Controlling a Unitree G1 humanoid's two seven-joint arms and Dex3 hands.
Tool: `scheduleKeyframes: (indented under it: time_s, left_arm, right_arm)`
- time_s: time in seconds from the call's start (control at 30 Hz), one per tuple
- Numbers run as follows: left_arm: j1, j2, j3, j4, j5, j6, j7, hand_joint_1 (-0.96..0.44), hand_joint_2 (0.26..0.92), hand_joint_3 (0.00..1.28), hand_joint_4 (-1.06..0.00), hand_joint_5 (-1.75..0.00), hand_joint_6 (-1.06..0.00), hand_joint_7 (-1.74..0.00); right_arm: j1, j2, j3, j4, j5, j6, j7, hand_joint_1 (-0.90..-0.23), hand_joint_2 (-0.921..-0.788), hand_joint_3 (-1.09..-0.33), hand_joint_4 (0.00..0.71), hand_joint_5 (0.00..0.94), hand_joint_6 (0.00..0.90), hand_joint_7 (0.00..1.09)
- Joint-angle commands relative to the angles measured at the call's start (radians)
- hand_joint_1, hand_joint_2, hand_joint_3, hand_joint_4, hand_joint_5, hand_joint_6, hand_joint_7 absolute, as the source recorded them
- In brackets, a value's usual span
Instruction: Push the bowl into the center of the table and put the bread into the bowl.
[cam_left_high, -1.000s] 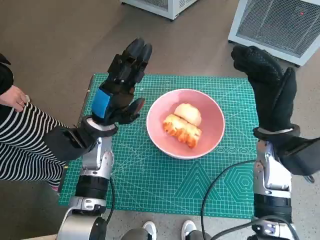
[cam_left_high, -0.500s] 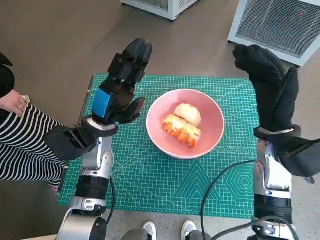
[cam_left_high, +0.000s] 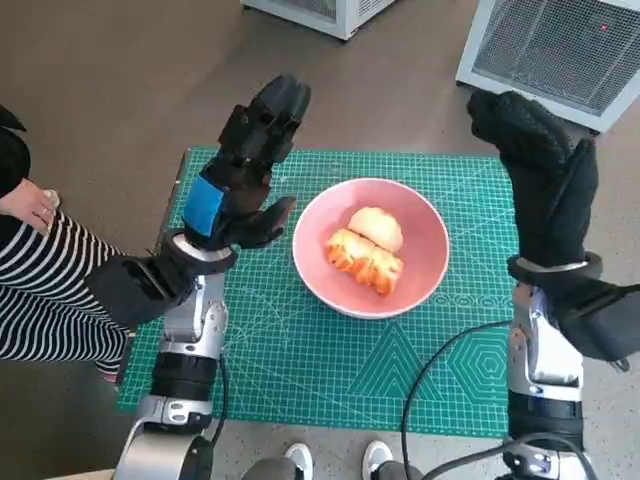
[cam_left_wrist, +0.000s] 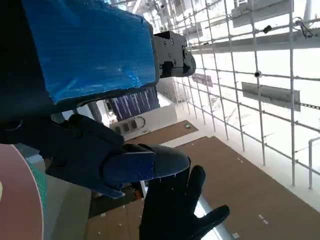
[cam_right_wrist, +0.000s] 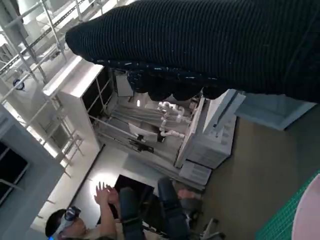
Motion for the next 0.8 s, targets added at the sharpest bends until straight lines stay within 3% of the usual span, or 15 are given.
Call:
scheduleKeyframes:
  time_s: [0.03,0.8]
  left_arm:
    - [0.023,0.001,-0.011,-0.038,0.019,0.012,0.014,-0.69,0.921,0.44,-0.08,-0.01,0.00,-0.35]
    - [0.047,-0.007,-0.029,-0.103,0.021,0.055,0.039,-0.69,0.921,0.44,-0.08,-0.02,0.00,-0.42]
  right_arm:
    - [0.033,0.004,0.007,-0.015,-0.007,0.026,-0.007,-0.673,-0.921,-0.692,0.154,0.001,0.049,0.49]
    - [0.083,-0.005,0.003,-0.100,-0.006,0.090,-0.007,-0.674,-0.921,-0.689,0.158,0.002,0.049,0.50]
